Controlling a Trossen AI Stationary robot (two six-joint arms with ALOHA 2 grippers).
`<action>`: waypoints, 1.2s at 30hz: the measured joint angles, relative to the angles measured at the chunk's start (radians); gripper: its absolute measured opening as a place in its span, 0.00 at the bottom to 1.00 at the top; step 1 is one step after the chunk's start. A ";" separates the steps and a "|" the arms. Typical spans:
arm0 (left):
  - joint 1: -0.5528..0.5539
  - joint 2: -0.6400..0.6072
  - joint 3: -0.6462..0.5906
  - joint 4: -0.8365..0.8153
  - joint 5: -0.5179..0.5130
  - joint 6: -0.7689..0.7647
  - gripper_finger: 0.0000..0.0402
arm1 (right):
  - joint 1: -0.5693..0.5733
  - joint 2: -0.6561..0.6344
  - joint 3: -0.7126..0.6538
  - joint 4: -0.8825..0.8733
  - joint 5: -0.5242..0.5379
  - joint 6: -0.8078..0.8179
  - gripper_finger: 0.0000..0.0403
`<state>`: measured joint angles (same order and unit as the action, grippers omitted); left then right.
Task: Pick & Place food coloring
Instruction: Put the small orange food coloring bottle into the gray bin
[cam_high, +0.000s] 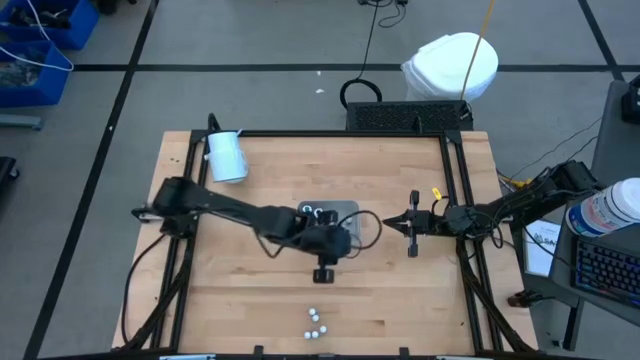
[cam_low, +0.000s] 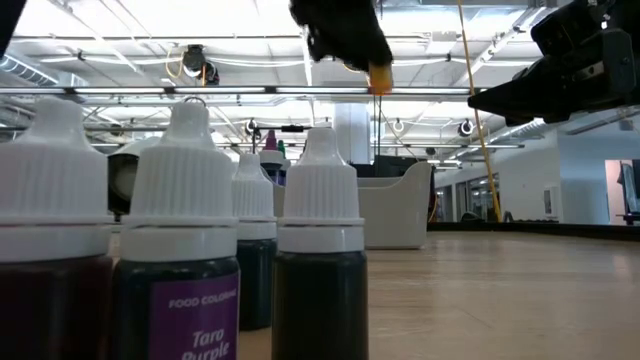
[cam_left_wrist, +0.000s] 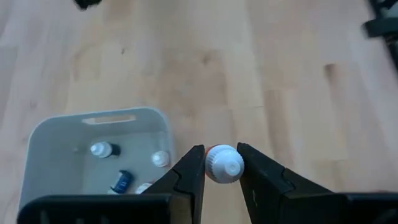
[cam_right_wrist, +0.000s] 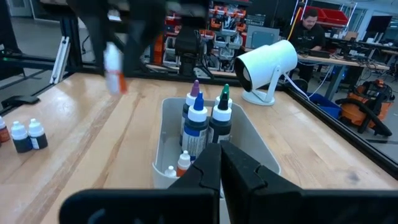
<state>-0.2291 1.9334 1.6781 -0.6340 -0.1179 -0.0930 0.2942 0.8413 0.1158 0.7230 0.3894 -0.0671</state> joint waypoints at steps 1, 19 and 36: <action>0.013 0.014 0.001 0.003 0.002 0.006 0.23 | 0.000 0.000 0.000 -0.001 0.000 -0.002 0.00; 0.146 0.142 0.001 0.037 -0.075 -0.006 0.23 | 0.000 0.000 0.000 -0.008 0.000 -0.024 0.00; 0.183 0.210 0.001 0.009 -0.066 -0.024 0.23 | 0.000 -0.001 0.000 -0.001 0.000 -0.007 0.00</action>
<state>-0.0460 2.1431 1.6791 -0.6252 -0.1839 -0.1171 0.2940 0.8404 0.1155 0.7222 0.3897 -0.0743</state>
